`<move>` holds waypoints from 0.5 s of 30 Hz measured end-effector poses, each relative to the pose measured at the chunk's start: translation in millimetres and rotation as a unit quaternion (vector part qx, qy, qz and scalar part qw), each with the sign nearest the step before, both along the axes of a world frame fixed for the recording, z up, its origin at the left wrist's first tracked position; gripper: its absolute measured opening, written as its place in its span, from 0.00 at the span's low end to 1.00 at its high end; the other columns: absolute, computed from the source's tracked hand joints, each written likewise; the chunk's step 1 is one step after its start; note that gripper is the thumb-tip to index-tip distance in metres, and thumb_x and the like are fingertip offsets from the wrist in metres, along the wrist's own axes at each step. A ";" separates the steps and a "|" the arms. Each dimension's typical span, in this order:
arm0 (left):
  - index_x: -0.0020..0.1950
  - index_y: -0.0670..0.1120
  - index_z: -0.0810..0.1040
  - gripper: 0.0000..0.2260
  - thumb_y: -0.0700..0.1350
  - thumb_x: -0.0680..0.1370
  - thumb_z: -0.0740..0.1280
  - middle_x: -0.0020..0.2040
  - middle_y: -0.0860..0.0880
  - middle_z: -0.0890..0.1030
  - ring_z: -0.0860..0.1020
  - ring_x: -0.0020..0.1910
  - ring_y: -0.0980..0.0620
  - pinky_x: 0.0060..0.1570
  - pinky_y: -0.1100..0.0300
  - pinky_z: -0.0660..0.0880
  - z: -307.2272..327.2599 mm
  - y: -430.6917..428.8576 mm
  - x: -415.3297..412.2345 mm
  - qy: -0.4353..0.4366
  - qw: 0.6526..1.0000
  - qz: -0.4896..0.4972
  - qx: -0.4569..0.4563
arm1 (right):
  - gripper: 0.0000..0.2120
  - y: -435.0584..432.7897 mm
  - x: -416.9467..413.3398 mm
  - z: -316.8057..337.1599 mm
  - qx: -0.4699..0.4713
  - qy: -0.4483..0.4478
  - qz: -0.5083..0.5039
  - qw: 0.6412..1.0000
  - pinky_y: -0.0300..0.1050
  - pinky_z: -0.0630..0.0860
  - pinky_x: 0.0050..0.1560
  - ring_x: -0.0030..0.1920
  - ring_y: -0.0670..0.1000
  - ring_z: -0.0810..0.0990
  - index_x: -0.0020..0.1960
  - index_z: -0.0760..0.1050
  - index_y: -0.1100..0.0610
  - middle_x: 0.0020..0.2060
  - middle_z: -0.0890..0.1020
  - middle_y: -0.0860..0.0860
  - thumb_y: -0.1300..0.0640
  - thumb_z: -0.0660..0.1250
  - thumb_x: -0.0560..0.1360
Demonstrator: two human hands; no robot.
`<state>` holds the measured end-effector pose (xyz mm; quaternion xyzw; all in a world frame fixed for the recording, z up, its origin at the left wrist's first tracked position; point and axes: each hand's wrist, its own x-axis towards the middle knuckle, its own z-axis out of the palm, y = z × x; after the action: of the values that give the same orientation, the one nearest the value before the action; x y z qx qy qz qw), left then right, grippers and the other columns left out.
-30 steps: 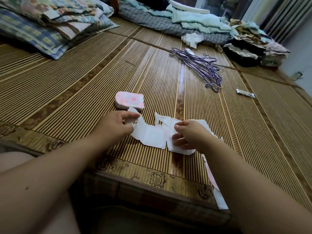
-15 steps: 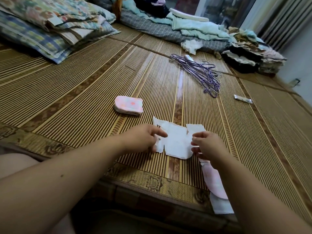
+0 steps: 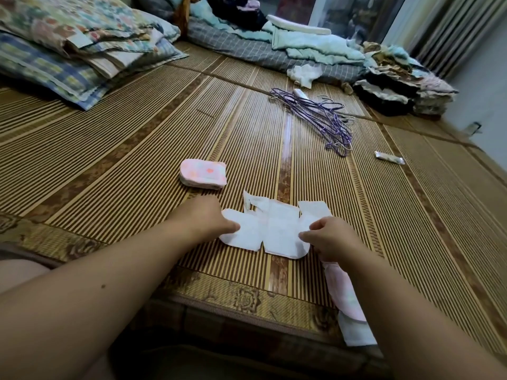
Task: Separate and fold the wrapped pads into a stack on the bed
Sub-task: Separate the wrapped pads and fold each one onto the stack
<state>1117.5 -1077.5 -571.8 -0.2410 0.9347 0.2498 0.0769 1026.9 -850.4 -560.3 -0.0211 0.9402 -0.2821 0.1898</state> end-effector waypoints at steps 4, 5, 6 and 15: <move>0.61 0.43 0.70 0.29 0.53 0.66 0.74 0.56 0.46 0.76 0.76 0.54 0.46 0.52 0.49 0.75 -3.6 3.3 -5.1 -0.007 1.000 0.019 0.010 | 0.22 -11.3 3.2 -3.4 0.076 0.012 0.033 0.997 0.54 0.79 0.51 0.47 0.57 0.81 0.53 0.78 0.65 0.47 0.82 0.59 0.54 0.76 0.65; 0.60 0.43 0.72 0.27 0.52 0.66 0.75 0.55 0.46 0.77 0.76 0.52 0.46 0.51 0.49 0.76 -3.1 3.1 -5.7 -0.015 1.000 0.021 0.017 | 0.19 -12.9 3.2 -4.7 0.088 0.008 0.036 0.995 0.51 0.78 0.49 0.45 0.56 0.80 0.50 0.79 0.63 0.44 0.82 0.58 0.54 0.76 0.64; 0.57 0.43 0.74 0.24 0.51 0.66 0.75 0.52 0.46 0.78 0.77 0.49 0.47 0.49 0.51 0.76 -2.4 2.5 -6.2 -0.021 0.999 0.022 0.025 | 0.16 -13.9 2.6 -5.4 0.101 0.000 0.036 0.994 0.49 0.76 0.47 0.43 0.55 0.79 0.45 0.79 0.61 0.39 0.80 0.56 0.54 0.76 0.63; 0.36 0.48 0.75 0.09 0.48 0.68 0.74 0.37 0.50 0.79 0.76 0.37 0.52 0.31 0.59 0.66 -8.0 0.5 -3.4 0.029 0.997 0.009 0.068 | 0.10 -20.8 -0.6 -1.9 0.130 -0.020 0.029 0.991 0.56 0.77 0.55 0.49 0.60 0.79 0.44 0.80 0.57 0.44 0.82 0.57 0.56 0.75 0.64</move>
<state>1114.1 -1076.9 -579.8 -0.2368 0.9151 0.3200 0.0639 1026.3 -871.2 -562.2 -0.0176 0.9640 -0.1522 0.2172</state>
